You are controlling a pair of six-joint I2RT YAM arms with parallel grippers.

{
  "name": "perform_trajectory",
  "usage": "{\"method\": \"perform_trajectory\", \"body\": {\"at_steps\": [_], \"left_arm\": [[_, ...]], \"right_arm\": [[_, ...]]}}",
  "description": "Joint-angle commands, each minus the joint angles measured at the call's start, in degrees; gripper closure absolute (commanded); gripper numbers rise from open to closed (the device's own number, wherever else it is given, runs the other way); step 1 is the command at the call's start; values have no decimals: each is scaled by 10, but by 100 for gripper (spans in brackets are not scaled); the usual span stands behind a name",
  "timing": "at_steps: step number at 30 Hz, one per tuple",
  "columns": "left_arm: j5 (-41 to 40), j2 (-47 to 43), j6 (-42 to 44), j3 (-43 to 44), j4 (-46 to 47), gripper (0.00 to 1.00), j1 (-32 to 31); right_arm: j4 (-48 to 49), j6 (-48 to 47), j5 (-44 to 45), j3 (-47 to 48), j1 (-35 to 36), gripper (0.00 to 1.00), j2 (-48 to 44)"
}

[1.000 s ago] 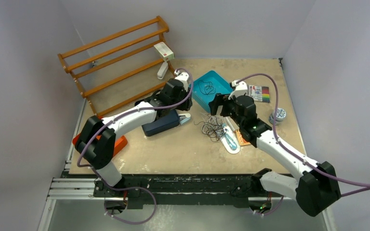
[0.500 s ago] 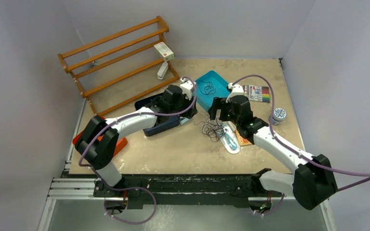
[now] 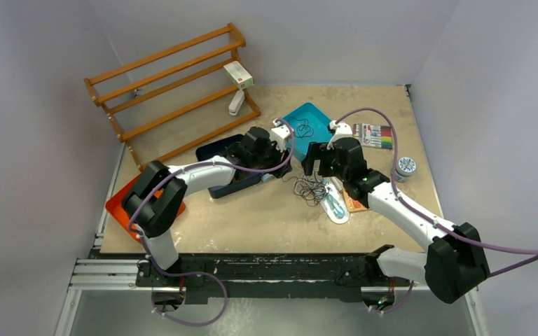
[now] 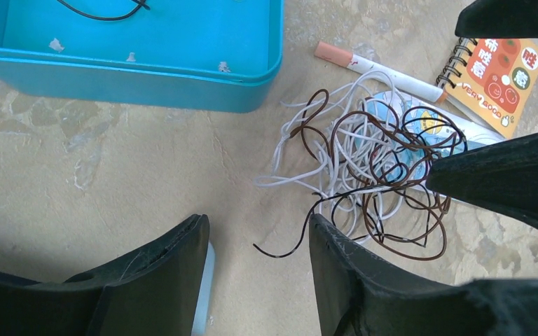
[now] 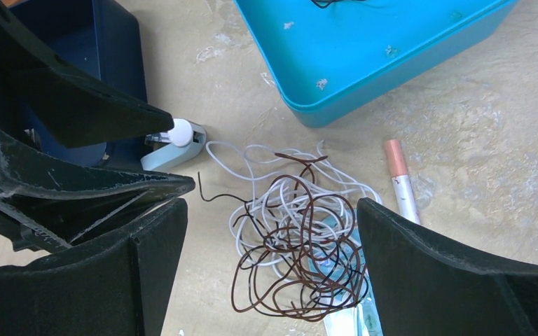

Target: Untangle the cables

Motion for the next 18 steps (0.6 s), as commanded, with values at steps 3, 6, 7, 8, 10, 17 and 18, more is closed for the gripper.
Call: {"method": "perform_trajectory", "body": {"at_steps": [3,6,7,8,10,17,18], "left_arm": [[29,19,24,12,47,45,-1],[34,34,25,17,58,45,-2],[37,38,26,19,61,46,-1],[39,42,26,21,64,46,-1],[44,48,23,24,75,47,-1],[52,61,16,33,107,51,-1],[52,62,16,33,112,52,-1]], "right_arm": [[-1,-3,-10,27,-3,8,2],[-3,0,-7,27,-3,8,1],[-4,3,-6,26,-4,8,0],[-3,5,-5,24,-4,8,-1],[-5,11,-2,20,-4,8,-4],[4,30,1,-2,-7,8,-14],[6,33,0,-5,-6,8,-15]]}}
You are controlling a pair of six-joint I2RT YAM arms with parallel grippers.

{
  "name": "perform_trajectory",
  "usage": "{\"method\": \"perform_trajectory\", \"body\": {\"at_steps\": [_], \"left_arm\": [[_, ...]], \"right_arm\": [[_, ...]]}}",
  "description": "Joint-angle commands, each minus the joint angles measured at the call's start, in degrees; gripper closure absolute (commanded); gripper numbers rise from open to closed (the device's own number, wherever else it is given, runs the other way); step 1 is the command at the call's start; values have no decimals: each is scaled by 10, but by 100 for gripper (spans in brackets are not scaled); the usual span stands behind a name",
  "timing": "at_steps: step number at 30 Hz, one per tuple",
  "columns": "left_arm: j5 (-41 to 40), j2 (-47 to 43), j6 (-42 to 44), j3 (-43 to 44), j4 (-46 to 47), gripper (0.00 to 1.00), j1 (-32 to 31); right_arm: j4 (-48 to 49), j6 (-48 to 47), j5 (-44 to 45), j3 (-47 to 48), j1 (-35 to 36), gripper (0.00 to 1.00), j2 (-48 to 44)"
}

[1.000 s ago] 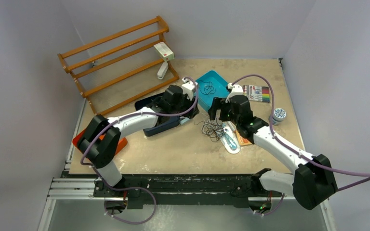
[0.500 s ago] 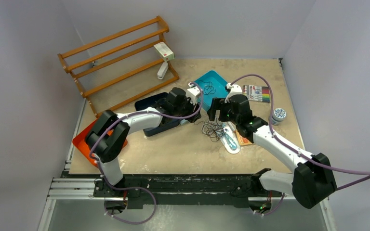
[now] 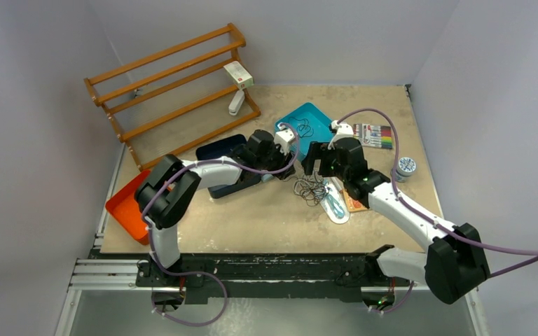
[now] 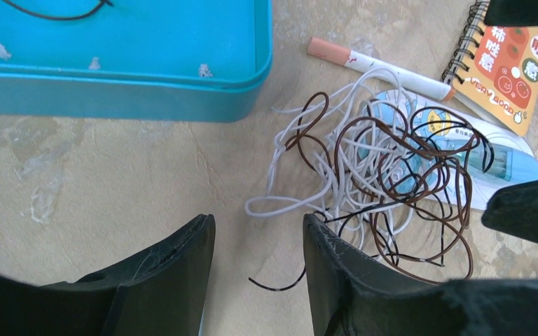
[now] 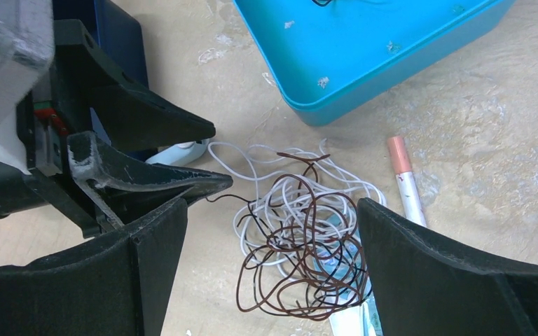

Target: Untangle the cables

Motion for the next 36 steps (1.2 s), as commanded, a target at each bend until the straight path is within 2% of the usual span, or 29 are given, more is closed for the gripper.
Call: {"method": "perform_trajectory", "body": {"at_steps": [1,8,15,23,28,36], "left_arm": [[17,2,6,29,61,52,-1],[30,21,-4,42,83,60,-1],[29,15,-27,46,95,83,-1],[33,-2,-56,44,111,99,-1],[11,-20,-68,49,109,100,-1],[-10,-51,-59,80,39,100,-8]], "right_arm": [[9,19,4,-8,-4,8,-16],[12,22,1,-12,-6,8,-18],[22,35,1,-33,-5,7,-41],[64,39,4,-62,-6,5,-79],[86,45,14,-85,-6,4,-102],[155,51,35,-139,-5,4,-172]]}}
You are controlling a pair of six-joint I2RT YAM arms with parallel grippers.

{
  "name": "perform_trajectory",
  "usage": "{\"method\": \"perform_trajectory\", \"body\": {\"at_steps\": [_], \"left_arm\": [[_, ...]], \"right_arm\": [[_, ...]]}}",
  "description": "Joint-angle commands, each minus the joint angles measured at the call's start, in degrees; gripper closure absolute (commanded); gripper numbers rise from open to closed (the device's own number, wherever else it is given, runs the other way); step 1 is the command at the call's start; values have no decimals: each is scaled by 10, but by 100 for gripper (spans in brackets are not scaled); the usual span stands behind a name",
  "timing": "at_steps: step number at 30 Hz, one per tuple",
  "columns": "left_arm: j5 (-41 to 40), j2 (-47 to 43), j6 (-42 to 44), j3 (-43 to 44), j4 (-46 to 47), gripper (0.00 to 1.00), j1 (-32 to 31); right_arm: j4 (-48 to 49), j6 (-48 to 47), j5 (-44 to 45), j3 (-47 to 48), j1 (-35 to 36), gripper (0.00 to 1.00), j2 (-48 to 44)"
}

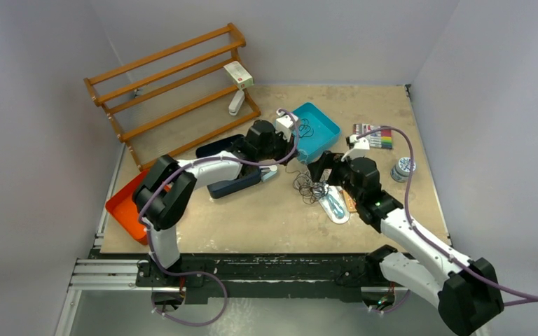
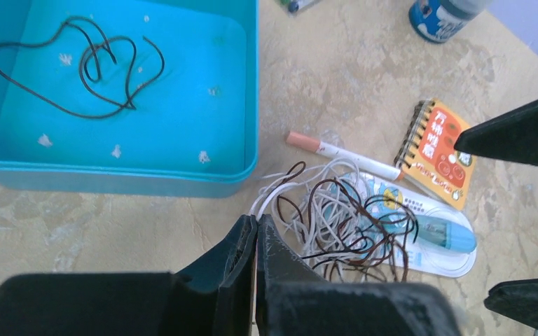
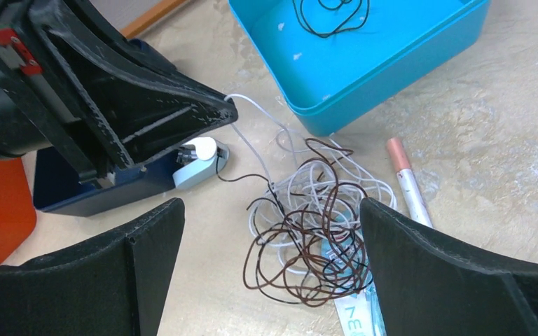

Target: Untangle the cables

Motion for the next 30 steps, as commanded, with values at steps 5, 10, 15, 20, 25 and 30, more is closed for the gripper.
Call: {"method": "perform_trajectory", "body": {"at_steps": [5,10,15,20,25,30], "left_arm": [[-13,-66,19,64,-57,100,-17],[-26,-83,32,80,-89,100,-28],[-32,-96,37,87,-104,100,-31],[-33,-104,37,89,-111,100,-36],[-35,-114,36,90,-117,100,-42],[-33,-126,35,93,-126,100,-47]], "right_arm": [[128,-7,30,-54,-3,3,-75],[151,-27,27,-59,-3,2,-68],[190,-32,30,-71,-3,2,-58],[225,-14,43,-78,-3,2,-22],[256,5,59,-73,-3,2,30],[287,8,47,-58,-4,2,89]]}}
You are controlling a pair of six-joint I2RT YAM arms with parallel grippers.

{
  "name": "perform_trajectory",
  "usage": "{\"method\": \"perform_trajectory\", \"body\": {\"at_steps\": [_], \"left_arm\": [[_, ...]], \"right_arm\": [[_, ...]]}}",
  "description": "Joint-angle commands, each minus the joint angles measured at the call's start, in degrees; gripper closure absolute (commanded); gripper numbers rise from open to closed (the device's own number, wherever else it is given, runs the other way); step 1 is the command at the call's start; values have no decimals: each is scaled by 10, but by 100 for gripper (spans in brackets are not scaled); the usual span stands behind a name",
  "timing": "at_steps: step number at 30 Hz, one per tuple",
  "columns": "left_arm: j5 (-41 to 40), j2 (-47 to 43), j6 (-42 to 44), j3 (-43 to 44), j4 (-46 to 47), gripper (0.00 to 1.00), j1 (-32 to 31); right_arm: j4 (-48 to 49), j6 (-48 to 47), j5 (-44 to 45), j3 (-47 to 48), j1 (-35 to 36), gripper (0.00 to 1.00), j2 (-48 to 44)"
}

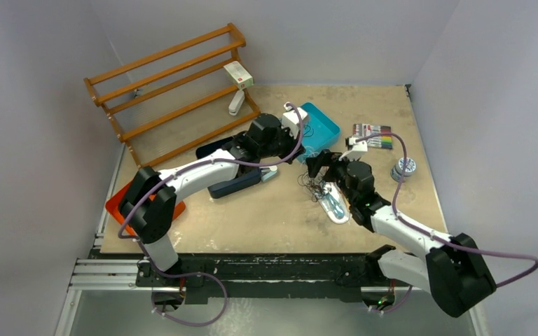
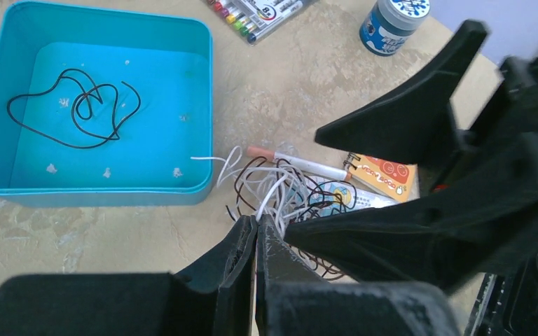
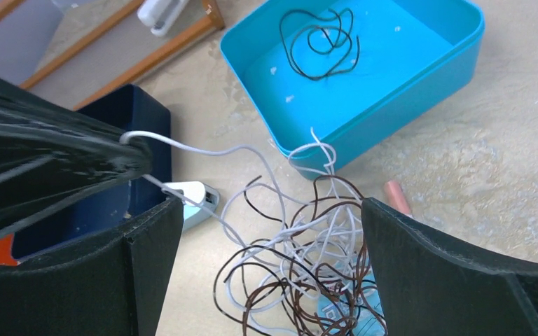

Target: Untangle the cables

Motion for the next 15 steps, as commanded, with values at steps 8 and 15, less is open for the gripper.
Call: {"method": "perform_trajectory", "body": {"at_steps": [8,15], "left_arm": [[-1,-66,10,39,-9,100,-14],[8,-85,9,65,-30,100,-15]], "right_arm": [[110,20,11,29,-2,2,95],[147,16,-9,34,-2,2,147]]}}
